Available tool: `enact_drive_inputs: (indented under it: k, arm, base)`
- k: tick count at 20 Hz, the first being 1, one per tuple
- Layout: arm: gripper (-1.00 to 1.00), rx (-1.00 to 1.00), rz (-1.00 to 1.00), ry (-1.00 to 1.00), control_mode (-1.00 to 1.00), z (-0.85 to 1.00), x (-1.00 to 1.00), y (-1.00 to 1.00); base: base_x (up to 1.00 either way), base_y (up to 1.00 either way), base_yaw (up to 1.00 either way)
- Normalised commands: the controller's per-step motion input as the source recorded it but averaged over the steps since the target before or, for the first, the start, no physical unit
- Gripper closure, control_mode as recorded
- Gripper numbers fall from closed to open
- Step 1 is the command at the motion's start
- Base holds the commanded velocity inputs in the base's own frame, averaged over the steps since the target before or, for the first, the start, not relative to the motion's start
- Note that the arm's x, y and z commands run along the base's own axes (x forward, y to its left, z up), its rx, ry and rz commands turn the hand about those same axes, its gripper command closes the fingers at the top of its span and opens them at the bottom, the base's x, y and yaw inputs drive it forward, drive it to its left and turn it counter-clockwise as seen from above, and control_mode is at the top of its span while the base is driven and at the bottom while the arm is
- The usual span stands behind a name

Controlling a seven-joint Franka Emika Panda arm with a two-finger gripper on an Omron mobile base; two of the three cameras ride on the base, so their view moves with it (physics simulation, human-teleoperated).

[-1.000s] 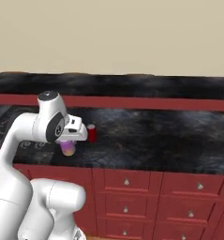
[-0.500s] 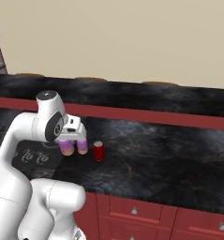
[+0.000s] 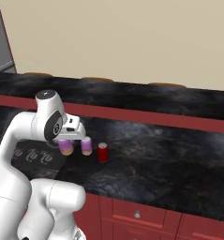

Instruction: Four empty soda cans are scattered around the kitchen. Gather all the cans and cluster them next to the stove for recycling.

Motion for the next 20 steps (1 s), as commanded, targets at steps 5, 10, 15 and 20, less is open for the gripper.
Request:
enact_drive_inputs:
  k: [5,10,15,20]
  arm:
    - [1.0,0.0,0.0,0.0,1.0,0.0,0.0,0.0]
    - [1.0,0.0,0.0,0.0,1.0,0.0,0.0,0.0]
    - [1.0,0.0,0.0,0.0,1.0,0.0,0.0,0.0]
    - [1.0,0.0,0.0,0.0,-1.0,-0.12,0.01,0.0]
  base:
    - [0.02,0.22,0.08]
    - [0.0,0.12,0.06]
    - [0.0,0.0,0.04]
    - [0.0,0.0,0.0]
